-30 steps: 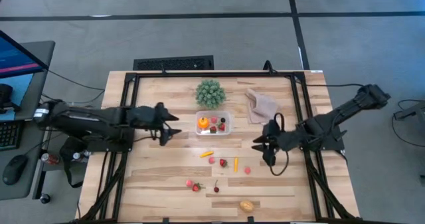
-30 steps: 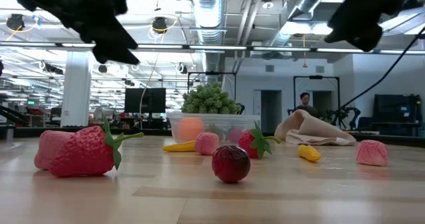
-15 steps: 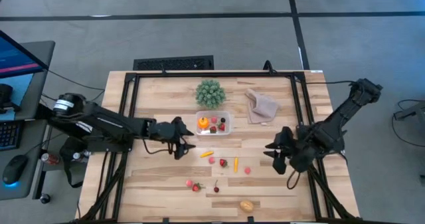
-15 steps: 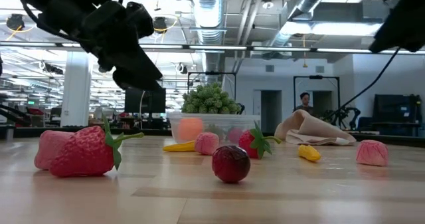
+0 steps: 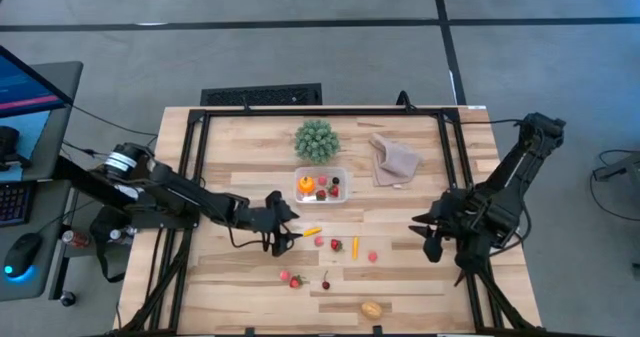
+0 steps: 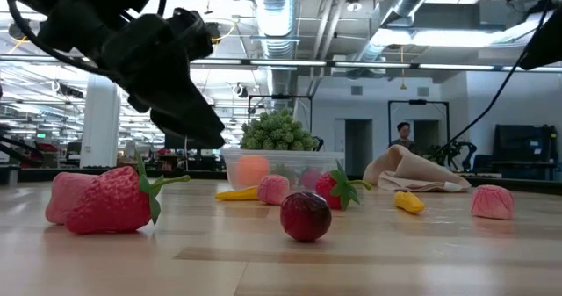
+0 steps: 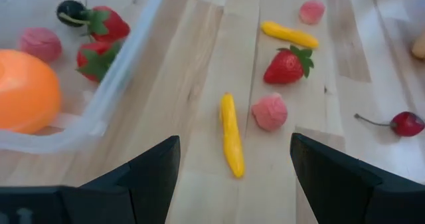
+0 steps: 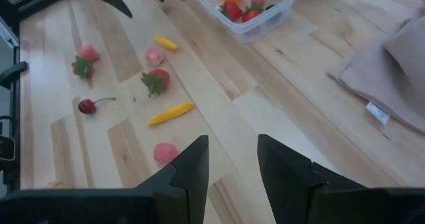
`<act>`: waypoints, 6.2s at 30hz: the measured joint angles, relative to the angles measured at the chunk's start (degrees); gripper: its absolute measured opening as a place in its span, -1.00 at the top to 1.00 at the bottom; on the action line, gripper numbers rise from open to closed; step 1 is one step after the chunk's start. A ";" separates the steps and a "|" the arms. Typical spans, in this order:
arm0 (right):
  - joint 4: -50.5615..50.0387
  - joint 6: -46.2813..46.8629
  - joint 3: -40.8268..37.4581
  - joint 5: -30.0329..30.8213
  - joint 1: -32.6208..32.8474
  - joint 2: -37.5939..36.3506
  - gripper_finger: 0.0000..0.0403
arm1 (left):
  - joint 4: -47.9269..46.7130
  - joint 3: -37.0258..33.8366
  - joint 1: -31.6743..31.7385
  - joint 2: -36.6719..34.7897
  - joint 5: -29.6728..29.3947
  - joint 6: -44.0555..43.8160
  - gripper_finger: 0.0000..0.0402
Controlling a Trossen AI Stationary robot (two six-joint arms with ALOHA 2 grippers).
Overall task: Pick and placing Produce into tupperware
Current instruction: Put the left yellow corn into the transparent container
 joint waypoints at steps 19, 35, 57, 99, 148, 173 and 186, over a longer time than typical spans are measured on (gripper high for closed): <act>-1.07 0.49 0.00 1.16 0.49 0.01 0.40 | 0.38 3.60 -0.76 7.79 -1.25 2.85 -0.37; -0.98 0.93 -0.02 1.27 0.49 0.01 0.40 | 5.99 3.61 -0.72 12.24 -2.74 1.24 -0.37; -1.38 0.93 -0.02 2.78 0.47 0.01 0.40 | 6.59 3.52 -0.70 13.14 -3.08 4.74 -0.37; -2.51 0.87 -0.02 2.82 -1.50 -0.01 0.40 | 12.85 5.07 1.02 19.19 0.56 9.57 -0.37; -4.39 1.39 -0.02 2.59 -1.15 -0.01 0.40 | 10.45 5.74 0.33 11.54 -5.58 6.85 0.80; -5.64 0.95 -0.02 3.24 -1.13 0.01 0.40 | 1.76 5.80 8.76 4.54 -7.85 9.15 0.80; -5.62 1.41 -0.02 4.20 -1.15 0.01 0.40 | -1.53 5.82 8.92 4.54 -11.00 8.23 0.80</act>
